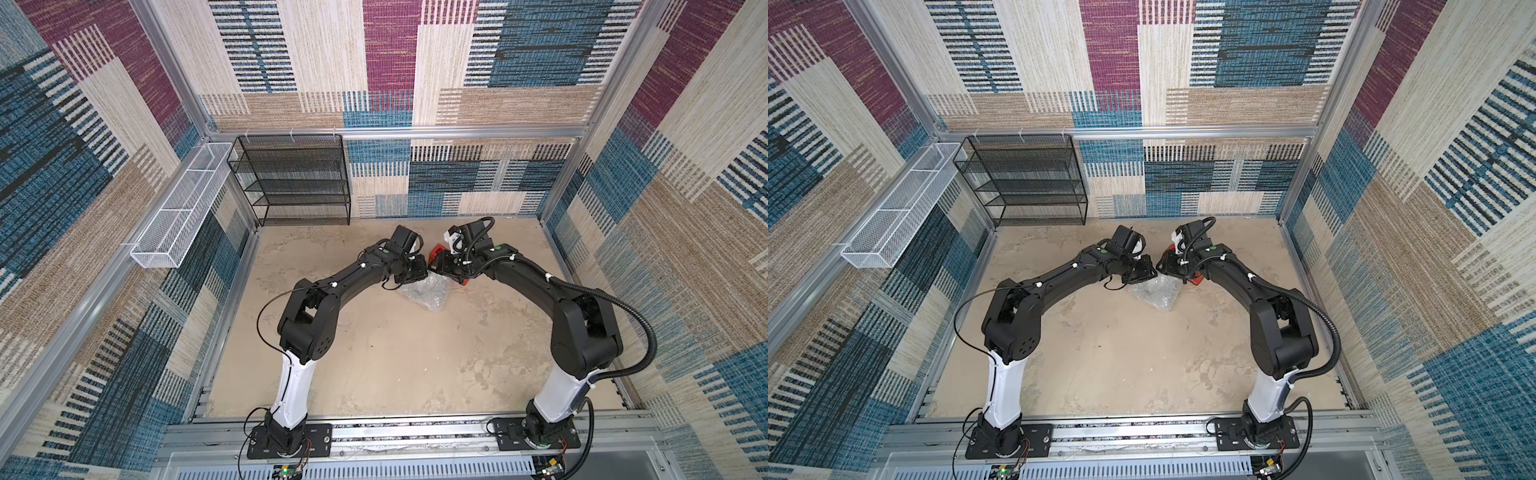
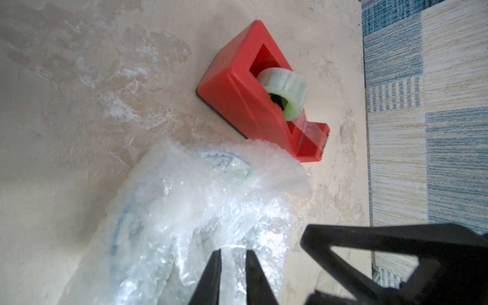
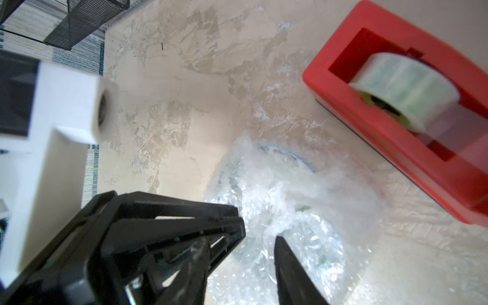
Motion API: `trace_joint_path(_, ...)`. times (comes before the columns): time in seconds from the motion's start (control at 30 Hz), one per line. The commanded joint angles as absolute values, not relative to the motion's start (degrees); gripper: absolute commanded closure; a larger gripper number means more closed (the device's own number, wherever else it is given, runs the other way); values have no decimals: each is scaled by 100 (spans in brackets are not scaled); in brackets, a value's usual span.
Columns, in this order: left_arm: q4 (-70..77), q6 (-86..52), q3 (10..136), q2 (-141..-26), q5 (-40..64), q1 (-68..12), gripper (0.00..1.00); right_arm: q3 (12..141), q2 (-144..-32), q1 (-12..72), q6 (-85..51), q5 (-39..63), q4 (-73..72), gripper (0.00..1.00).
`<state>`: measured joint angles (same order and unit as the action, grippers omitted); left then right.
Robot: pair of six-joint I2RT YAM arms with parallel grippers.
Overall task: Wrap bowls in bubble wrap
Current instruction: Stick the tape on the bubble wrap, then reset both arms
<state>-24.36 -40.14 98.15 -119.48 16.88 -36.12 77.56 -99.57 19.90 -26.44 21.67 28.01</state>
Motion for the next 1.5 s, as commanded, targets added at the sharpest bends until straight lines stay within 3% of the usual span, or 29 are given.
trace_joint_path(0.0, -2411, -3864, 9676, -11670, 1581, -3609, 76, 7710, -9702, 1988, -2665, 1987, 2838, 47)
trace_joint_path(0.2, -2196, -3563, 9185, -10865, 1021, -3569, 69, 7481, -9071, 1986, -2498, 1470, 2712, 37)
trace_joint_path(0.27, -2227, -3440, 9008, -10546, 693, -3533, 62, 7315, -8795, 1987, -2473, 1225, 2559, 23)
trace_joint_path(0.3, -2219, -3382, 8920, -10412, 535, -3516, 51, 7245, -8661, 1993, -2449, 1113, 2482, 19)
trace_joint_path(0.33, -2243, -3300, 8838, -10255, 372, -3491, 10, 7160, -8508, 1986, -2426, 909, 2395, 18)
trace_joint_path(0.37, -2336, -3226, 8802, -10132, 248, -3445, 0, 7062, -8355, 1991, -2396, 679, 2309, 0)
trace_joint_path(0.6, -2595, -2848, 8409, -9329, -437, -3109, 0, 6467, -7510, 1986, -1999, -840, 1868, 0)
trace_joint_path(0.83, -2768, -2230, 7793, -8418, -2015, -2910, 1, 5126, -6401, 1986, -1673, -3143, 498, 0)
trace_joint_path(0.97, -2296, -1565, 7214, -8293, -2721, -2898, 1, 4017, -5906, 1982, -1028, -3869, -723, 0)
trace_joint_path(1.13, -832, -663, 5961, -7949, -3651, -2892, 0, 2660, -5417, 1714, -182, -3612, -2245, 0)
trace_joint_path(1.23, 897, 274, 4691, -7489, -4034, -2875, 1, 2101, -5194, 1319, -180, -2988, -2760, 1)
trace_joint_path(1.37, 3110, 590, 3021, -6921, -3804, -2527, 1, 1810, -5353, 996, -324, -2591, -3228, 1)
trace_joint_path(1.47, 3840, 475, 2372, -6755, -3685, -2148, 1, 1744, -5771, 940, -198, -2553, -3544, 1)
